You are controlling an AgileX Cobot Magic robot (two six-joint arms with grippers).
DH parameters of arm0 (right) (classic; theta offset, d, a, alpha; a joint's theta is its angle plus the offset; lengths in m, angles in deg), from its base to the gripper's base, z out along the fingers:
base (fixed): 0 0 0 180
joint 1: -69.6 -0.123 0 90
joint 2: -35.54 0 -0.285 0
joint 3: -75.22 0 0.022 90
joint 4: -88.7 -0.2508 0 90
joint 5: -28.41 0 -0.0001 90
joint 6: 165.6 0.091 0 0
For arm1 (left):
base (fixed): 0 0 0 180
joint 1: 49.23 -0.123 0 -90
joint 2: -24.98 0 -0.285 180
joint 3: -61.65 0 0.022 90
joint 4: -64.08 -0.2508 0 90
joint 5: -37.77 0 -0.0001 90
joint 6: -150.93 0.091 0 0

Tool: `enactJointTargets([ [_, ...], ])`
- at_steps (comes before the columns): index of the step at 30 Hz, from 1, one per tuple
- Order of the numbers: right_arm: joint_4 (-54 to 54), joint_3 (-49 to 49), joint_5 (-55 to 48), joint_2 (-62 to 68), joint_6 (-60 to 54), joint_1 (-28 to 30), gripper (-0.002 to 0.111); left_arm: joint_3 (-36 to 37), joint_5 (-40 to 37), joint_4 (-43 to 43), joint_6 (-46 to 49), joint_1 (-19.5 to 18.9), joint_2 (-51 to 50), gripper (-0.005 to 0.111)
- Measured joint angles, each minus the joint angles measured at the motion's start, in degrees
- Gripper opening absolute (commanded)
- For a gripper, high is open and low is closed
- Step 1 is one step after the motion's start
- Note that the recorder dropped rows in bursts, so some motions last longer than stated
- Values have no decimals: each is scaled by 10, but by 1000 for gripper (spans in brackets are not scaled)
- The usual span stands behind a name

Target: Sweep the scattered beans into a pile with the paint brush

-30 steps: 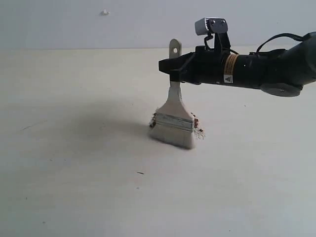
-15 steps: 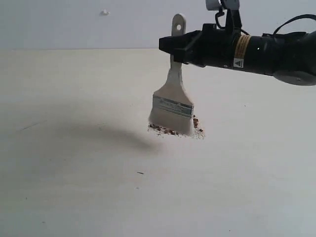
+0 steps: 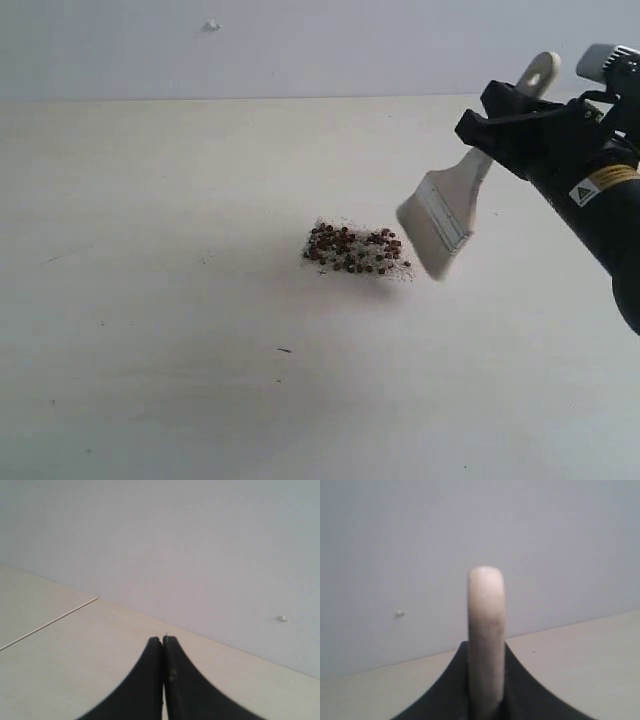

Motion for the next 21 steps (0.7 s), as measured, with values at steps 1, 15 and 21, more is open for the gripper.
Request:
enactJointTargets([
  [1, -47, 3, 3, 0, -20, -13, 0, 0, 0, 0, 0, 0, 0, 0],
  [15, -235, -5, 13, 34, -184, -94, 0, 0, 0, 0, 0, 0, 0, 0],
  [21, -219, -18, 38, 74, -187, -95, 0, 0, 0, 0, 0, 0, 0, 0],
])
